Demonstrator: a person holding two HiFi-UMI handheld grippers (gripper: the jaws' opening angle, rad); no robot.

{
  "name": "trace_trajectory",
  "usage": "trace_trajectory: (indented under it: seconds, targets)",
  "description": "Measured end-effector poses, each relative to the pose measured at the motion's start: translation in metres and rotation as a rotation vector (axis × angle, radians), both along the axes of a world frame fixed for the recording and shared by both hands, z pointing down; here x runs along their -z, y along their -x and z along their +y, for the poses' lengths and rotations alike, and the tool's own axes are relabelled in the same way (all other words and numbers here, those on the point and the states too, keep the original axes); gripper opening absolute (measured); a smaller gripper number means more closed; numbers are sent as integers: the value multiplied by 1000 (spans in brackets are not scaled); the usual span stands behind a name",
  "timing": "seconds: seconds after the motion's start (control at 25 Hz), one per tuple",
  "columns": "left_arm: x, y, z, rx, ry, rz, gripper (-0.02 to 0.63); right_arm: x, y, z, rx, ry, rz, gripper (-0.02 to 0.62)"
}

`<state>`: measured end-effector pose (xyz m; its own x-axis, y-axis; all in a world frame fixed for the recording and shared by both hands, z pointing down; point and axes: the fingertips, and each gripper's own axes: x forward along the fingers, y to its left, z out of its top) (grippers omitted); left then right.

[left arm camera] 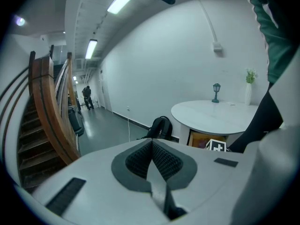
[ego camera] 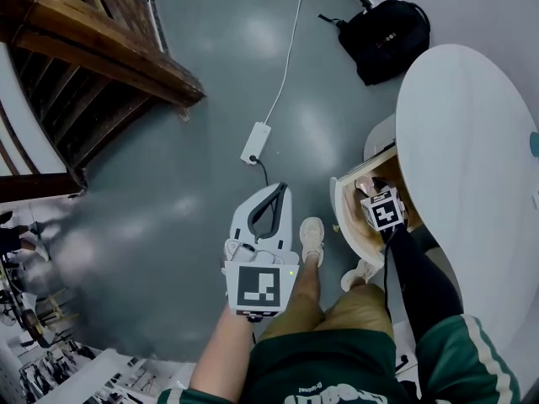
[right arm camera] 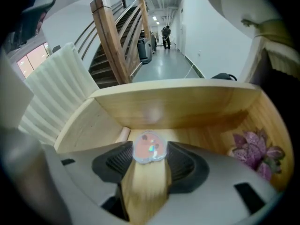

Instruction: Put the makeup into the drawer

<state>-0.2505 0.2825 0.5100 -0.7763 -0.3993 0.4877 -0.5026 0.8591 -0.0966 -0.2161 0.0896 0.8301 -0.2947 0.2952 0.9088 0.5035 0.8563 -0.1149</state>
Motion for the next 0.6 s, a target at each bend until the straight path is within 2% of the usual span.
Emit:
trace_trajectory:
  seconds: [0.16, 0.24, 0.28, 0.4, 0.6]
  targets:
    - [-1, -1, 3, 8, -4, 1, -1, 1, 2, 1, -5, 9, -11, 244]
    - [-2, -2, 4, 18, -7, 2, -1, 1, 2, 5, -13, 40, -8, 376]
    - [-3, -2, 3, 18, -6, 2, -1, 1, 1, 6, -14, 54, -4, 400]
    - [1, -4, 3, 14, -6, -3, -2, 11, -3, 12, -8, 73, -14, 399]
    - [15, -5, 3, 11, -36, -2, -2, 57, -5, 27, -13, 127, -86, 385]
